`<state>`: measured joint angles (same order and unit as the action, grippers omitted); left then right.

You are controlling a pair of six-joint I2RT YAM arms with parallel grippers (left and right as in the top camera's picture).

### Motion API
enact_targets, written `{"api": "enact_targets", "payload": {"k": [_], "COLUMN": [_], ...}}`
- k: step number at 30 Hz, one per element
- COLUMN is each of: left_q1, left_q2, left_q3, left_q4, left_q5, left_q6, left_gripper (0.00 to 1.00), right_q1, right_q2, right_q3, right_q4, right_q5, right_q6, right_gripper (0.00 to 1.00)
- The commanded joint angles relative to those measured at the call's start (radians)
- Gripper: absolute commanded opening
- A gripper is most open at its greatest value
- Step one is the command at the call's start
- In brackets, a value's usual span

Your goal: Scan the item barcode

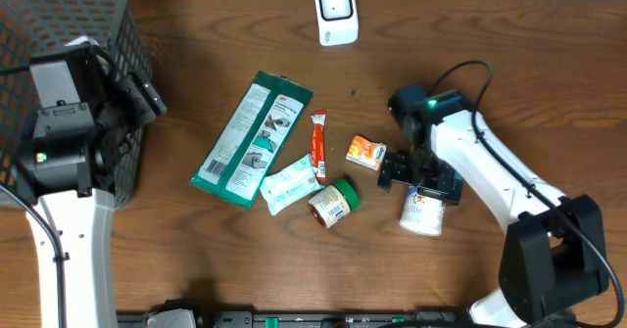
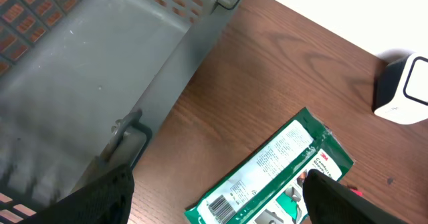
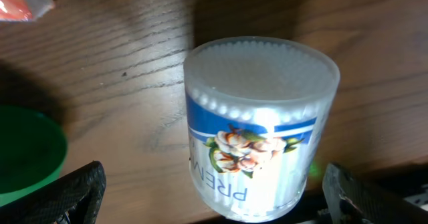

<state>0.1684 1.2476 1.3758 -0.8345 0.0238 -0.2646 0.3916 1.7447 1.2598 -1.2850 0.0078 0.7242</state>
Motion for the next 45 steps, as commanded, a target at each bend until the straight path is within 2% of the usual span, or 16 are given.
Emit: {"api": "enact_targets", "payload": {"k": [1, 13, 32, 45], "left_q1": [0.008, 0.008, 0.008, 0.008], "left_q2": [-0.002, -0.002, -0.002, -0.002], "left_q3": [0.011, 0.011, 0.011, 0.011], "left_q4": [-0.003, -0.003, -0.003, -0.003], "left_q5": [-0.013, -0.013, -0.013, -0.013], "left_q6": [0.009, 0.009, 0.009, 0.009], "left_gripper": [0.83, 0.83, 0.83, 0.83], "right_q1": [0.035, 0.042, 0.032, 0.018], "right_q2": [0.000, 0.001, 0.001, 0.001], "right_q3": [-0.007, -0.019, -0.140, -0.144], "right_q4": [0.003, 0.001, 0.019, 0.040], "right_q5": [0.119, 0.145, 0.227, 0.220], "right_q6": [0.064, 0.085, 0.114, 0.080], "right_gripper": [0.99, 0.99, 0.98, 0.98]}}
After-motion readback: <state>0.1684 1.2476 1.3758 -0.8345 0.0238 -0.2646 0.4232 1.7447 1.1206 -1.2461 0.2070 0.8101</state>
